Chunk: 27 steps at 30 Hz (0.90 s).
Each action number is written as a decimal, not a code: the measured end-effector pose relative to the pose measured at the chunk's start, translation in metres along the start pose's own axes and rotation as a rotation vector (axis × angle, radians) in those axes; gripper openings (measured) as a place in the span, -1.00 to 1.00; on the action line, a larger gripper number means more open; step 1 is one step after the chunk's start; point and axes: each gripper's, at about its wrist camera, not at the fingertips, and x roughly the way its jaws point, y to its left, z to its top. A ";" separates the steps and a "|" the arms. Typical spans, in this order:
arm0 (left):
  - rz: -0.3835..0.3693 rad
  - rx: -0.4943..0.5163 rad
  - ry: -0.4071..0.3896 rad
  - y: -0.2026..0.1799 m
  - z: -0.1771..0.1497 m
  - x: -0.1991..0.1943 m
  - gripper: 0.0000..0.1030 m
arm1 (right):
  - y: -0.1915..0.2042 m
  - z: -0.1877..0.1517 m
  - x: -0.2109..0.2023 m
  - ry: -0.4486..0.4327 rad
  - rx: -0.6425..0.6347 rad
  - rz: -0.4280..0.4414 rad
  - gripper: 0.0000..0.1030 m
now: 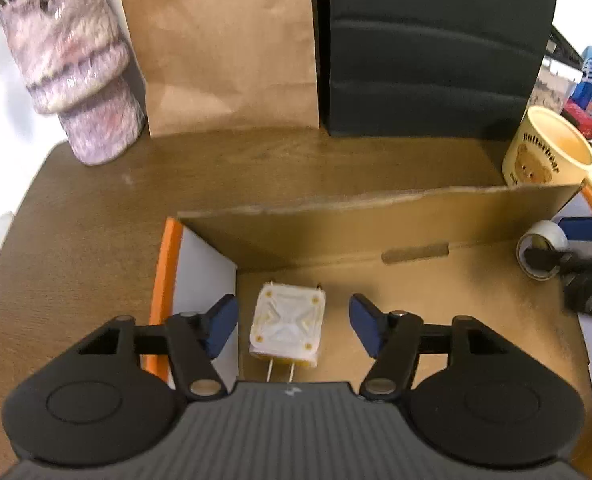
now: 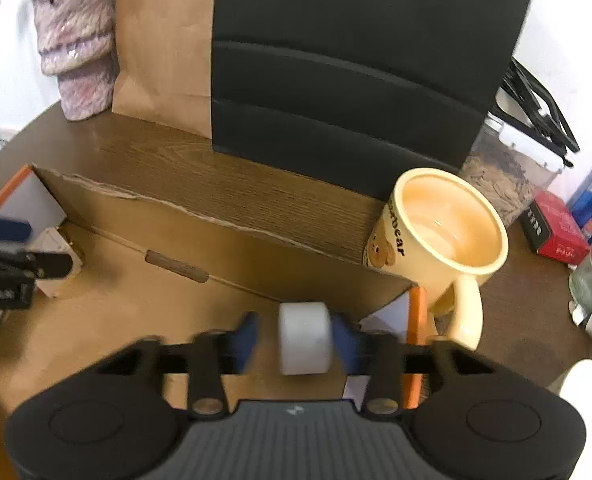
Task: Organize rigid objects
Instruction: 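Open both tools to release the plug adapter and tape roll inside the box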
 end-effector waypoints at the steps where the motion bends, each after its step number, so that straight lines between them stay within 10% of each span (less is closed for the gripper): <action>1: 0.004 0.001 -0.006 -0.002 0.001 -0.004 0.25 | 0.002 0.000 -0.002 -0.005 -0.006 -0.005 0.15; 10: -0.012 -0.006 -0.081 0.004 -0.005 -0.077 0.39 | 0.006 -0.002 -0.089 -0.087 -0.013 -0.003 0.16; 20: 0.087 -0.004 -0.510 0.007 -0.102 -0.226 0.55 | 0.012 -0.080 -0.231 -0.402 0.013 -0.001 0.45; 27: 0.069 -0.084 -0.661 0.002 -0.175 -0.276 0.55 | 0.030 -0.156 -0.281 -0.625 0.124 0.006 0.51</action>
